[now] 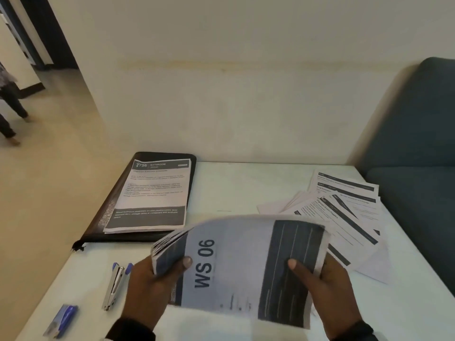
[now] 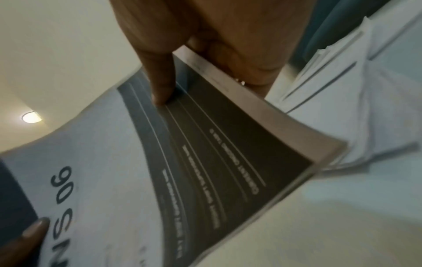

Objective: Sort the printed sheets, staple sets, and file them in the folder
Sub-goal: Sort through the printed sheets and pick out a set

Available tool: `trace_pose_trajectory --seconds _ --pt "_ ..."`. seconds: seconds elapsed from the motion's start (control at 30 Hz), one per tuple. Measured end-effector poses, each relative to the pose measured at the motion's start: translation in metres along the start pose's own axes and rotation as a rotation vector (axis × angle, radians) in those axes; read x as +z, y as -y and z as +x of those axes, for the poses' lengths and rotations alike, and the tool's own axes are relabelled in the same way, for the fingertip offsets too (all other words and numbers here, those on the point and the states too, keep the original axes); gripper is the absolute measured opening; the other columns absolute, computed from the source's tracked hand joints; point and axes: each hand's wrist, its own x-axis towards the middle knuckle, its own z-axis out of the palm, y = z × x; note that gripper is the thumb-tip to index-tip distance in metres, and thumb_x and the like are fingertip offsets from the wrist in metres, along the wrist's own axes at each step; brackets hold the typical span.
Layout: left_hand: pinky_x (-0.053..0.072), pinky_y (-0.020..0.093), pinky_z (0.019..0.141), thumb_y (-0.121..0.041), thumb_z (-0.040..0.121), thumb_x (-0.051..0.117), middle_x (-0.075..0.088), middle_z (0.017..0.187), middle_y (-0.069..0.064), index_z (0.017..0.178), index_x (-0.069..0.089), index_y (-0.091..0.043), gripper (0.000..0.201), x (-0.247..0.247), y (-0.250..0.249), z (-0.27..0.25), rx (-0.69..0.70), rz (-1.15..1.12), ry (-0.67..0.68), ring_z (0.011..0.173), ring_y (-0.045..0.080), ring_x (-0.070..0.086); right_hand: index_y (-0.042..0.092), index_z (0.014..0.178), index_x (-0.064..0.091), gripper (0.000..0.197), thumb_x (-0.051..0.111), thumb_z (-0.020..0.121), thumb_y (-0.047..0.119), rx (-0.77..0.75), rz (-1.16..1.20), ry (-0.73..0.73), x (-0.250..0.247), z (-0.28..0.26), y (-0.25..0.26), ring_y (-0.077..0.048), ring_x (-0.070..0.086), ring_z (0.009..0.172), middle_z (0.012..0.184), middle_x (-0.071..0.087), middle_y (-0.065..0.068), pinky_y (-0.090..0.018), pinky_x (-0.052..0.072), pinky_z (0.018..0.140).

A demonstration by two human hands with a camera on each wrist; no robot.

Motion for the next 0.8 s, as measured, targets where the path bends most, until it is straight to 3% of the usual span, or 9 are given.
trace_pose_trajectory --seconds 0.13,0.2,0.27,0.33,0.43,0.53,0.63,0.73,0.8 --pt "0.050 0.011 0.057 -0.025 0.082 0.073 0.066 0.066 -0.032 0.074 0.067 -0.052 0.029 -0.013 -0.026 -0.002 0.136 0.157 0.139 0.070 -0.007 0.065 0.038 0.139 0.031 0.091 0.086 0.068 0.029 -0.325 -0.374 -0.207 0.000 -0.010 0.019 -0.021 0.036 0.137 0.150 0.035 0.008 -0.056 0.037 0.107" --pt "0.042 0.003 0.068 -0.039 0.080 0.062 0.059 0.072 -0.045 0.086 0.057 -0.068 0.030 -0.018 -0.043 -0.002 0.378 0.388 0.277 0.072 -0.015 0.059 0.030 0.143 0.034 0.089 0.081 0.068 0.040 -0.621 -0.590 -0.244 0.004 -0.020 0.038 -0.019 0.022 0.146 0.157 0.026 0.004 -0.058 0.019 0.114" --pt "0.035 0.004 0.071 -0.042 0.074 0.051 0.058 0.075 -0.044 0.096 0.056 -0.058 0.027 -0.016 -0.055 -0.002 0.559 0.647 0.386 0.072 -0.010 0.056 0.033 0.141 0.040 0.077 0.067 0.072 0.048 -0.793 -0.633 -0.095 0.014 -0.027 0.051 -0.012 0.023 0.146 0.156 0.031 0.010 -0.055 0.012 0.116" --pt "0.033 0.009 0.068 -0.039 0.073 0.052 0.066 0.079 -0.031 0.095 0.061 -0.043 0.023 -0.012 -0.061 -0.005 0.619 0.711 0.443 0.069 -0.003 0.056 0.039 0.136 0.046 0.059 0.060 0.079 0.044 -0.837 -0.599 0.144 0.022 -0.028 0.052 0.000 0.038 0.136 0.144 0.043 0.025 -0.052 0.026 0.113" --pt "0.033 0.009 0.064 -0.040 0.074 0.059 0.066 0.075 -0.027 0.089 0.062 -0.042 0.016 -0.006 -0.063 -0.008 0.633 0.747 0.475 0.065 -0.001 0.055 0.039 0.108 0.063 0.021 0.060 0.087 0.037 -0.793 -0.524 0.351 0.020 -0.023 0.043 0.006 0.063 0.095 0.107 0.066 0.029 -0.030 0.054 0.076" --pt "0.033 0.006 0.059 -0.055 0.076 0.066 0.060 0.065 -0.026 0.077 0.059 -0.044 0.013 -0.006 -0.062 -0.008 0.465 0.773 0.386 0.064 -0.002 0.053 0.034 0.094 0.067 0.015 0.054 0.093 0.043 -0.699 -0.453 0.387 0.014 -0.024 0.040 0.005 0.064 0.077 0.086 0.068 0.025 -0.019 0.051 0.065" --pt "0.039 0.012 0.058 -0.060 0.071 0.071 0.066 0.069 -0.023 0.075 0.065 -0.042 0.019 -0.014 -0.049 -0.004 0.209 0.622 0.282 0.070 -0.002 0.059 0.031 0.092 0.073 0.020 0.060 0.089 0.045 -0.512 -0.366 0.314 0.004 -0.022 0.033 0.001 0.066 0.080 0.086 0.072 0.019 -0.020 0.052 0.070" --pt "0.055 0.030 0.071 -0.055 0.050 0.084 0.075 0.083 -0.001 0.088 0.072 -0.028 0.048 -0.015 -0.034 -0.004 -0.032 0.021 0.148 0.073 0.011 0.068 0.033 0.084 0.074 0.008 0.068 0.087 0.028 -0.339 -0.251 0.250 0.000 -0.020 0.025 -0.002 0.067 0.079 0.083 0.073 0.016 -0.019 0.052 0.066" --pt "0.056 0.044 0.074 -0.043 0.059 0.085 0.073 0.102 0.015 0.101 0.070 -0.018 0.051 -0.002 -0.023 -0.010 -0.261 -0.379 0.227 0.086 0.027 0.070 0.032 0.080 0.071 0.009 0.069 0.086 0.026 -0.254 -0.153 0.152 0.002 -0.018 0.023 -0.006 0.067 0.075 0.079 0.073 0.016 -0.022 0.053 0.062"
